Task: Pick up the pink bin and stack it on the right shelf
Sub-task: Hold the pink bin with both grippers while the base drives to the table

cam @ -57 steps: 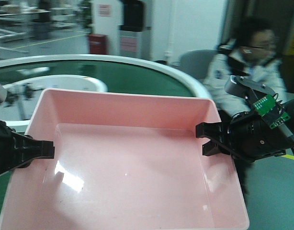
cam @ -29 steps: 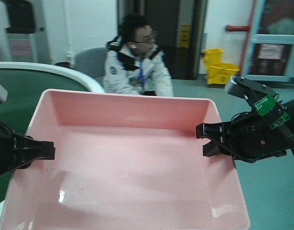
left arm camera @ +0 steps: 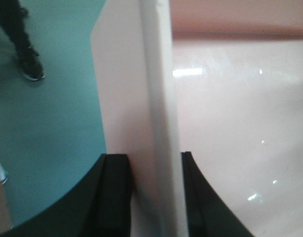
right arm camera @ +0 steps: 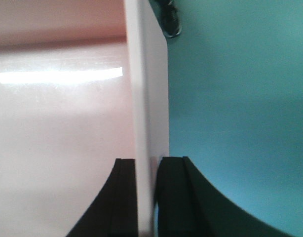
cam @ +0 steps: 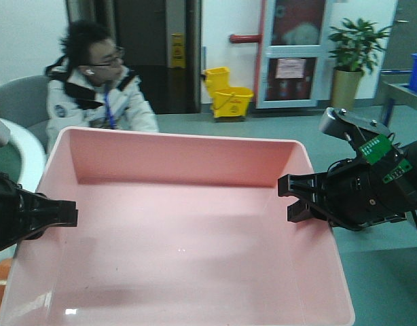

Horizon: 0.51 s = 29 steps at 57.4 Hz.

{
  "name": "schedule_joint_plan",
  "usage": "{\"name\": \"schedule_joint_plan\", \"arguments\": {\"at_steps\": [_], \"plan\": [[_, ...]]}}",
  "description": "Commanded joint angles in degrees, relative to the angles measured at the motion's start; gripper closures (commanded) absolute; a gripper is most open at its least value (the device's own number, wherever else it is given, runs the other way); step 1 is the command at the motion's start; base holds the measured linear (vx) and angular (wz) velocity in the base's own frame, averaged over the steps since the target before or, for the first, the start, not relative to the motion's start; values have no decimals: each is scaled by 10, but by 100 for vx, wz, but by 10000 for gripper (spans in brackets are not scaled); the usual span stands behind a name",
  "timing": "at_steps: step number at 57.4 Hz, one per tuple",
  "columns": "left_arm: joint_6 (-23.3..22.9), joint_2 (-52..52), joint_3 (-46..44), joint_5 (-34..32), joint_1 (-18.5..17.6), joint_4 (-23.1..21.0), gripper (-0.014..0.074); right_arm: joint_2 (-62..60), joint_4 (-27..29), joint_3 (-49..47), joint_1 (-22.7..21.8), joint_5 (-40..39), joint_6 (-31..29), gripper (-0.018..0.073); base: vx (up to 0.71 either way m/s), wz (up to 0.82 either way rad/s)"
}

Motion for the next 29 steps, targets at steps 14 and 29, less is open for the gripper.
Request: {"name": "schedule_joint_plan", "arguments": {"at_steps": [14, 29], "plan": [[0, -22, -22, -42, 0, -16, 598, -18, -16, -21, -11, -52, 1, 568, 27, -42], [0, -22, -22, -42, 0, -16, 598, -18, -15, -21, -11, -52, 1, 568, 36, -32]]}}
